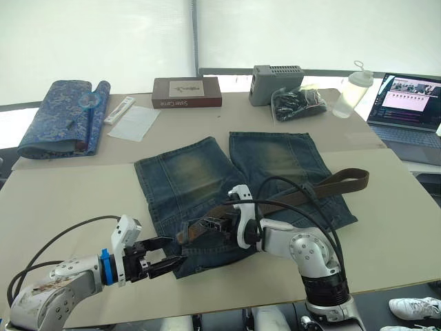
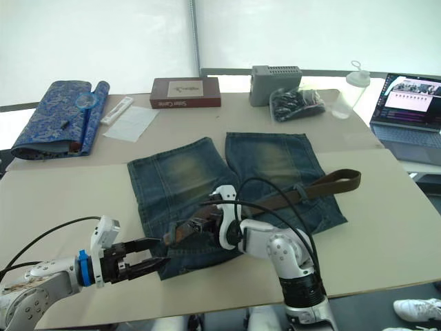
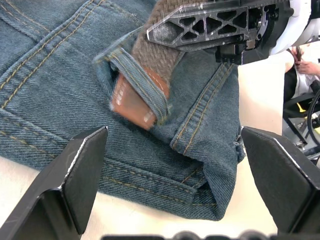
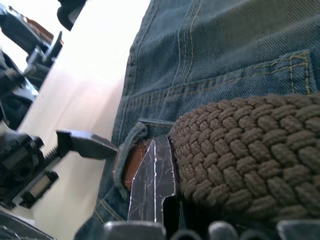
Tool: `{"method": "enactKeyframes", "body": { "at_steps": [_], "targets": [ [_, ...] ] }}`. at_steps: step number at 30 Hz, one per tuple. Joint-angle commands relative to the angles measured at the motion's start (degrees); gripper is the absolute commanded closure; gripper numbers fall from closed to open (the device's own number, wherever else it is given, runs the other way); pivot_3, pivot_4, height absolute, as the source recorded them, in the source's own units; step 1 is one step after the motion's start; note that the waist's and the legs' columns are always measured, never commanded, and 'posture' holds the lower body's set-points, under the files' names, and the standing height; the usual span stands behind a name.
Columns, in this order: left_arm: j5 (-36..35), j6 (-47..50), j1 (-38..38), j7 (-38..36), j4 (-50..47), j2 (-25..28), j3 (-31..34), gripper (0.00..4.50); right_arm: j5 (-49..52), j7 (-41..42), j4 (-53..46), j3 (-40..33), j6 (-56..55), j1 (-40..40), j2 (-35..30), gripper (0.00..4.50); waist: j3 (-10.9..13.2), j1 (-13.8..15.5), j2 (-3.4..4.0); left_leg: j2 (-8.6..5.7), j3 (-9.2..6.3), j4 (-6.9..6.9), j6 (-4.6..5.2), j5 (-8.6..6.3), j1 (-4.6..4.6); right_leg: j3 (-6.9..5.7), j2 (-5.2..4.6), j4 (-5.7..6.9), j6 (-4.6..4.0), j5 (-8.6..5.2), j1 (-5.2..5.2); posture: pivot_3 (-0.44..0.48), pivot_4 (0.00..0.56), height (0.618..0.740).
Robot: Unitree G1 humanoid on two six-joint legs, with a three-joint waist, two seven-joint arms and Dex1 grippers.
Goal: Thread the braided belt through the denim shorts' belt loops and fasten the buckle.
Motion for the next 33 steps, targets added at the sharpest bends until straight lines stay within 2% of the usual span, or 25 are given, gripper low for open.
{"method": "enactKeyframes", "body": {
  "at_steps": [1,6,9,11,16,24,27,31,33],
  "targets": [
    [-2.8,2.1,-0.4,1.4,-0.2,-1.1,2.2,0.02,0.9,2.1,3.4,-0.6,-0.8,-0.8,2.7,4.5,0.0,-0.1,0.0,0.02,0.0,0.0,0.0,0.0,0.0,0.0,0.01,0.0,0.0,0.0,0.0,0.0,0.15,0.709],
    [-10.2,8.3,-2.9,6.9,2.7,-4.0,5.9,0.02,-0.4,5.3,6.0,-0.3,-1.9,-2.2,2.7,4.5,0.0,-0.2,0.0,0.03,-0.01,0.0,-0.05,0.03,0.05,-0.02,0.03,0.07,0.0,0.0,0.01,0.0,0.15,0.709],
    [-15.3,12.5,-3.5,10.1,4.5,-5.4,8.2,0.81,-0.7,6.5,6.4,-0.3,-2.1,-2.0,2.7,4.5,0.0,-0.3,-0.02,0.05,-0.02,0.01,-0.09,0.06,0.08,-0.03,0.06,0.13,-0.01,0.0,0.03,0.0,0.15,0.709],
    [-17.4,14.1,-3.7,11.7,5.0,-6.1,9.1,1.67,-0.6,7.0,6.5,-0.9,-2.0,-2.0,3.1,4.5,0.0,-0.3,-0.02,0.04,-0.01,0.01,-0.09,0.07,0.09,-0.03,0.06,0.18,-0.01,0.0,0.03,0.0,0.15,0.709],
    [-21.6,16.2,-5.9,16.9,6.8,-9.2,10.1,1.67,-1.1,8.0,6.8,-0.8,-2.1,-2.2,3.4,4.5,0.0,-0.2,-0.05,0.03,-0.03,0.02,-0.14,0.1,0.11,-0.02,0.05,0.32,-0.03,-0.01,0.03,0.0,0.15,0.709],
    [-23.5,16.7,-6.8,19.6,8.2,-10.5,10.4,1.67,-1.6,9.2,7.1,-0.4,-2.3,-2.5,3.3,4.5,0.0,-0.3,-0.06,0.03,-0.04,0.03,-0.2,0.13,0.12,-0.04,0.06,0.54,-0.16,-0.1,0.16,0.0,0.15,0.709],
    [-24.6,16.7,-6.9,20.3,8.3,-10.8,10.7,2.43,-1.9,9.1,7.2,-0.4,-2.3,-2.6,3.2,4.5,0.0,-0.3,-0.06,0.03,-0.06,0.03,-0.25,0.16,0.12,-0.03,0.05,0.65,-0.19,-0.14,0.1,0.0,0.15,0.709],
    [-26.9,17.2,-6.8,21.7,7.6,-11.1,11.8,4.22,-2.2,9.1,7.1,-0.5,-2.1,-2.5,3.2,4.5,0.0,-0.2,-0.06,0.03,-0.08,0.03,-0.27,0.18,0.12,-0.04,0.05,0.72,-0.25,-0.18,0.08,0.0,0.15,0.709],
    [-27.7,17.2,-6.6,22.6,7.2,-10.9,12.2,4.38,-2.3,9.2,7.1,-0.5,-2.0,-2.5,3.1,4.5,0.0,-0.2,-0.07,0.03,-0.09,0.04,-0.27,0.18,0.12,-0.04,0.04,0.71,-0.25,-0.18,0.08,0.0,0.15,0.709]
  ]
}}
